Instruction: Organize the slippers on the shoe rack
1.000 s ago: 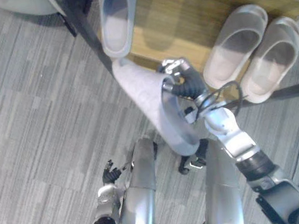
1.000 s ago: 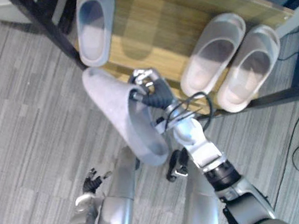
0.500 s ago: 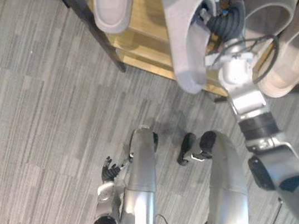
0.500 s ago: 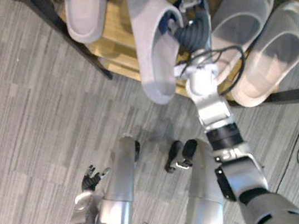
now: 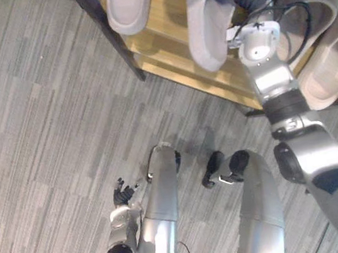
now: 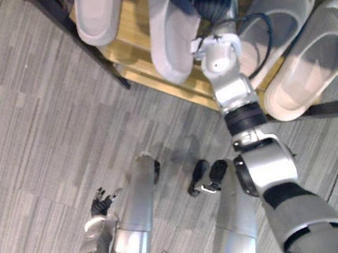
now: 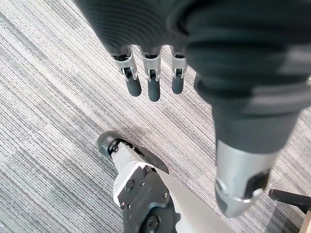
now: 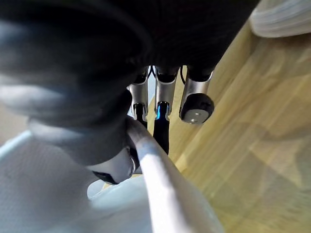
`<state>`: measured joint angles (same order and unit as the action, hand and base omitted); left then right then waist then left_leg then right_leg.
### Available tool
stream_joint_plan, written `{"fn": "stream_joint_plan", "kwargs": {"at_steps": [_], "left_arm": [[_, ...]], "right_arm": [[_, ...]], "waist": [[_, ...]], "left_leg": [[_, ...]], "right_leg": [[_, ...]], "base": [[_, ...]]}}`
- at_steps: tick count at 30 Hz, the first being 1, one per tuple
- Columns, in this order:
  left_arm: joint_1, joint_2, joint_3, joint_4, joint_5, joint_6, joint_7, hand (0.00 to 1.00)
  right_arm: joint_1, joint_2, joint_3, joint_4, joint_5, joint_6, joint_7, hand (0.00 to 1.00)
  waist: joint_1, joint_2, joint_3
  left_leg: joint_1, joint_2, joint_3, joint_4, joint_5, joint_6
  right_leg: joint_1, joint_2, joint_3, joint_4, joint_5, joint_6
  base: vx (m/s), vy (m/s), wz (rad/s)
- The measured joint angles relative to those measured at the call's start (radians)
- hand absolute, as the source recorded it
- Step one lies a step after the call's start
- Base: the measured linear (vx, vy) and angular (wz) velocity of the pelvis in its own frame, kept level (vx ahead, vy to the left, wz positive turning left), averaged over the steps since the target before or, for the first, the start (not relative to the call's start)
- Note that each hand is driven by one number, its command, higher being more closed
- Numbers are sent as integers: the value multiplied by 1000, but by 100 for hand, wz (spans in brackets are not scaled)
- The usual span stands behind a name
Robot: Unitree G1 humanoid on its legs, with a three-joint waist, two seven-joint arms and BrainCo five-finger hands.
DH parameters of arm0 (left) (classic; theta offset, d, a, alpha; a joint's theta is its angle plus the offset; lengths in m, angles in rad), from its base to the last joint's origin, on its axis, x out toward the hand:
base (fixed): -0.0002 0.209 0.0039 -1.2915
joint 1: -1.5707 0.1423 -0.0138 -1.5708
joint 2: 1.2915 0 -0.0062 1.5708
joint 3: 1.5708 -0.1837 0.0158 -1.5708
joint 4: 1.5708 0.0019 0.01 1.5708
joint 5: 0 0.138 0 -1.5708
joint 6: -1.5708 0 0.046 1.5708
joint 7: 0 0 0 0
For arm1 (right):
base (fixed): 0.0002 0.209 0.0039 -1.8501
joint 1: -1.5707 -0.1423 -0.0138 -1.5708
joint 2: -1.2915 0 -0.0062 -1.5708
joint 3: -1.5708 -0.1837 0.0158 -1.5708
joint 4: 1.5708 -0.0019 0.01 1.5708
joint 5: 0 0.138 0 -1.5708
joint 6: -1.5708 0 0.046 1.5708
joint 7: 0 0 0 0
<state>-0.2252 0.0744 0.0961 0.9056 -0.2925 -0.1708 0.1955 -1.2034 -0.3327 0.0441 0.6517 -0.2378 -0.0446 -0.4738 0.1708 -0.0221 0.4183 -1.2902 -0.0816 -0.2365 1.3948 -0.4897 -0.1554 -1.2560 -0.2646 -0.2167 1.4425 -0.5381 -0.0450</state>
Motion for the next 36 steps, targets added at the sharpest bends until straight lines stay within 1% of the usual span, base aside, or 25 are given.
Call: {"fn": "stream_joint_plan", "kwargs": {"at_steps": [4,5,8,11,14,17,21,23,26,30,36], "left_arm": [[-12,0,3,30,-13,0,2,0],[-20,0,3,48,-14,1,2,0],[-20,-1,4,50,-14,0,3,0],[-23,-1,7,61,-14,-1,5,0],[-25,-5,34,70,-16,0,18,0],[-27,-6,46,79,-23,-1,19,0],[-30,-9,73,87,-23,0,19,0],[-31,-12,82,88,-23,0,19,0],[-30,-18,81,89,-23,1,19,0],[-31,-21,82,87,-23,1,18,0],[-31,-20,87,88,-23,3,17,0]], "right_arm": [[-44,6,0,50,0,11,-25,0],[-48,15,0,73,1,16,-35,0],[-48,19,-1,73,3,17,-39,0],[-48,20,-3,73,30,17,-40,0],[-48,32,-6,73,55,16,-41,0],[-48,59,-17,72,83,16,-37,0],[-39,99,-26,72,85,16,-36,0],[-21,105,-26,65,85,15,-30,0],[9,121,-31,59,85,14,-22,0],[29,141,-31,58,85,15,2,0],[44,145,-31,16,83,15,4,0]], "waist": [[2,1,-4],[3,1,-15],[3,2,-18],[3,2,-18],[3,2,-18],[1,2,-18],[-1,1,-18],[-1,0,-23],[-2,1,-56],[-4,1,-57],[-7,0,-57]], "left_leg": [[4,-2,-3,-17,8,-12],[4,-1,-7,-22,9,-15],[7,1,-7,-29,12,-20],[11,4,-9,-32,13,-24],[14,9,-9,-35,15,-26],[18,11,-7,-51,22,-29],[31,20,-17,-63,24,-30],[45,23,-18,-73,24,-30],[47,25,-15,-86,24,-30],[75,33,-14,-104,24,-30],[81,43,-13,-122,24,-30]], "right_leg": [[0,-3,-4,-3,-2,-7],[0,-3,-9,-3,-5,-13],[0,-3,-10,-5,-5,-14],[1,0,-11,-6,-4,-15],[3,3,-12,-10,-4,-15],[4,4,-14,-21,-2,-18],[23,9,-31,-39,8,-37],[38,15,-32,-50,8,-38],[39,16,-31,-62,9,-37],[66,22,-36,-81,9,-37],[71,32,-37,-100,11,-38]], "base": [[14,-30,8],[17,-30,5],[7,-10,1],[0,0,0],[0,-4,-3],[1,-6,0],[6,-5,-1],[0,0,0],[10,1,-1],[17,-1,-1],[10,-2,-2]]}}
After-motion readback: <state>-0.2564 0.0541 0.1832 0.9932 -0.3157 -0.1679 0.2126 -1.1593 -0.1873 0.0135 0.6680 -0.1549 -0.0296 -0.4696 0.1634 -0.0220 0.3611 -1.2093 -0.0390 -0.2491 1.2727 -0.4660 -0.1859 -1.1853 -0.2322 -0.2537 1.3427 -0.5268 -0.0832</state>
